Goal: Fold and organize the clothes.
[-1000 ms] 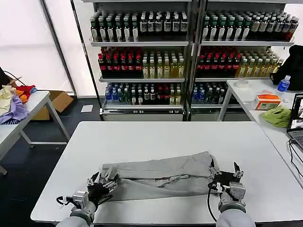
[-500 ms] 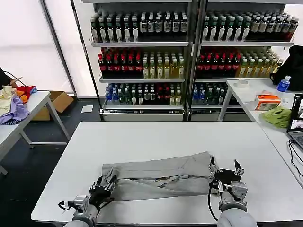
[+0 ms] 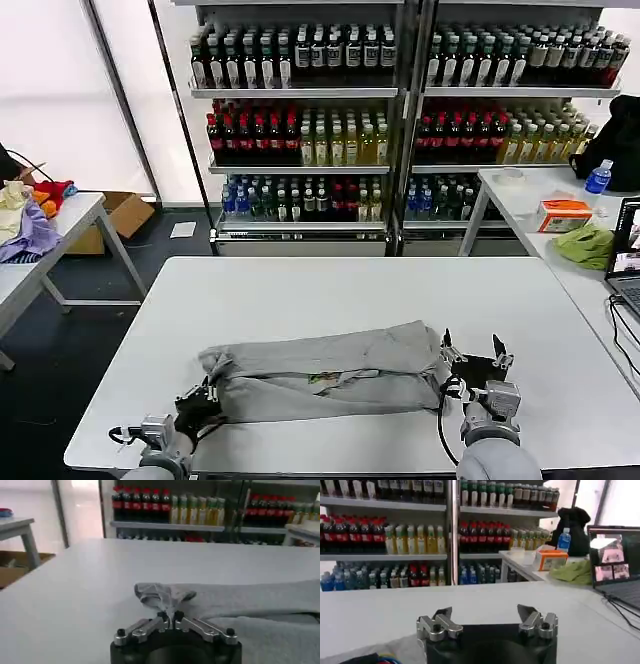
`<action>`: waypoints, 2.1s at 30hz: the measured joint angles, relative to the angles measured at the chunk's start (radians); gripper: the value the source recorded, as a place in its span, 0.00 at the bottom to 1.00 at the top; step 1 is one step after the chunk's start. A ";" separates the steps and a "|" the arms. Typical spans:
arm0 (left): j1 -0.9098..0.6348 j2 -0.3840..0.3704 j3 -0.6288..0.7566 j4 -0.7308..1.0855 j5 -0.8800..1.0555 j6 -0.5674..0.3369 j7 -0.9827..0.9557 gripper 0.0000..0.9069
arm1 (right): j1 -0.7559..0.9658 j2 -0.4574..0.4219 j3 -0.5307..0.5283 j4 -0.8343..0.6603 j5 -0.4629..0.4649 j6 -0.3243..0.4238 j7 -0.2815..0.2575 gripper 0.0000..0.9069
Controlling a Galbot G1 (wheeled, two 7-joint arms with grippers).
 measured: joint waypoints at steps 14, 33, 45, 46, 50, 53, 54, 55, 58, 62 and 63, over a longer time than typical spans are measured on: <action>-0.003 0.274 -0.344 0.055 -0.025 -0.008 0.022 0.00 | 0.033 0.014 -0.036 -0.012 -0.005 -0.002 0.006 1.00; 0.005 0.179 -0.160 -0.089 0.079 0.011 0.008 0.00 | -0.022 0.027 0.010 0.018 -0.002 0.022 0.010 1.00; -0.050 0.106 0.034 -0.099 0.096 0.043 -0.004 0.00 | -0.080 0.055 0.035 0.034 -0.014 0.039 0.015 1.00; -0.055 0.102 0.045 -0.099 0.096 0.046 -0.006 0.00 | -0.084 0.057 0.038 0.035 -0.015 0.040 0.015 1.00; -0.076 0.089 0.086 -0.100 0.092 0.055 -0.012 0.00 | -0.101 0.063 0.048 0.042 -0.019 0.040 0.016 1.00; -0.089 0.080 0.110 -0.102 0.091 0.059 -0.014 0.00 | -0.109 0.066 0.052 0.045 -0.021 0.040 0.016 1.00; -0.093 0.076 0.119 -0.102 0.091 0.060 -0.014 0.00 | -0.111 0.066 0.053 0.047 -0.022 0.039 0.016 1.00; -0.096 0.073 0.126 -0.102 0.091 0.061 -0.014 0.00 | -0.112 0.067 0.054 0.047 -0.022 0.039 0.016 1.00; -0.106 0.064 0.147 -0.101 0.092 0.065 -0.015 0.00 | -0.115 0.068 0.057 0.047 -0.023 0.038 0.016 1.00; -0.112 0.051 0.172 -0.100 0.099 0.075 -0.017 0.00 | -0.117 0.066 0.060 0.045 -0.022 0.039 0.016 1.00; -0.112 0.048 0.177 -0.100 0.101 0.076 -0.017 0.00 | -0.118 0.066 0.060 0.043 -0.022 0.040 0.015 1.00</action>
